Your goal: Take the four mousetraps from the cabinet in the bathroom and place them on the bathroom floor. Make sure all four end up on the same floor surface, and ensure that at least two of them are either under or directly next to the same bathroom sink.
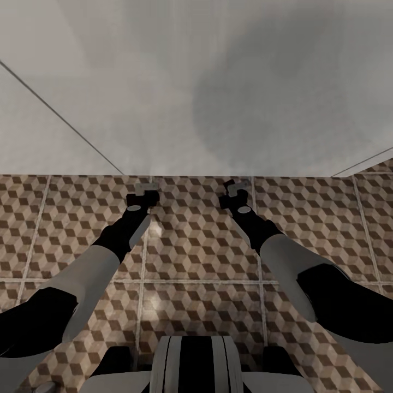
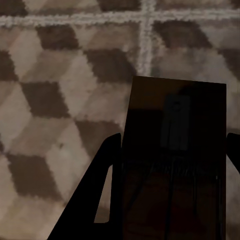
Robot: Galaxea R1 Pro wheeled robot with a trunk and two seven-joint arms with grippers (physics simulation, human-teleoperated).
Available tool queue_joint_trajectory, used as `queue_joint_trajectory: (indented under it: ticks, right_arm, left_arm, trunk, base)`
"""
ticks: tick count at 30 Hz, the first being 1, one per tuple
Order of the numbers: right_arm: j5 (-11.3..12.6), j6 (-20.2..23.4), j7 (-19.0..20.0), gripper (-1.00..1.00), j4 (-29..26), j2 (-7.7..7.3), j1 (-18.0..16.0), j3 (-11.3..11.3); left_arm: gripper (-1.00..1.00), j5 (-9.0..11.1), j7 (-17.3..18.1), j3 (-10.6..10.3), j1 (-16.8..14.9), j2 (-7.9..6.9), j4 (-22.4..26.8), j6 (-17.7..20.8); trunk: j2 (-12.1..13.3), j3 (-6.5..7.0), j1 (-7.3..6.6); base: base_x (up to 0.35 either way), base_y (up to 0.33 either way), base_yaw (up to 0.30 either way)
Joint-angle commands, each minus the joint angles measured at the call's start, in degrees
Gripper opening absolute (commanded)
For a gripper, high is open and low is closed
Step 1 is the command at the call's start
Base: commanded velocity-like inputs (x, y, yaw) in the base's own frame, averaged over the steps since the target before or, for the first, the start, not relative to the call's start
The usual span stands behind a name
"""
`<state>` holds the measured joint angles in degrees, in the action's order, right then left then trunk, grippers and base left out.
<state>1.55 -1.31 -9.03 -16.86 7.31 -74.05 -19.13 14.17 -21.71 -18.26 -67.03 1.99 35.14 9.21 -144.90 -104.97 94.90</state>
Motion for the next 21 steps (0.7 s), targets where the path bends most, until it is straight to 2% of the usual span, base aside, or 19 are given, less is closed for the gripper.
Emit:
queue_joint_trajectory:
  ticks: [1,2,3,21]
  right_arm:
    - [0.30,-0.18,-0.20,-1.00,0.07,-0.01,-0.04,-0.38]
    - [0.30,-0.18,-0.20,-1.00,0.07,-0.01,-0.04,-0.38]
    - [0.30,-0.18,-0.20,1.00,0.07,-0.01,-0.04,-0.38]
    - [0.30,-0.19,-0.20,1.00,0.07,-0.01,-0.04,-0.38]
  left_arm:
    - [-1.00,0.34,-0.62,-0.38,-0.03,-0.06,0.06,0.29]
    - [-1.00,0.34,-0.62,-0.38,-0.03,-0.05,0.06,0.29]
    - [-1.00,0.34,-0.62,-0.38,-0.03,-0.05,0.05,0.29]
    - [-1.00,0.34,-0.62,-0.38,-0.03,-0.05,0.07,0.29]
  trunk:
    - [-0.01,-0.03,-0.01]
    - [-0.01,-0.03,-0.01]
    - [-0.01,-0.03,-0.01]
    - [-0.01,-0.03,-0.01]
  base:
    - [0.000,0.000,0.000]
    - [0.000,0.000,0.000]
    - [0.000,0.000,0.000]
    - [0.000,0.000,0.000]
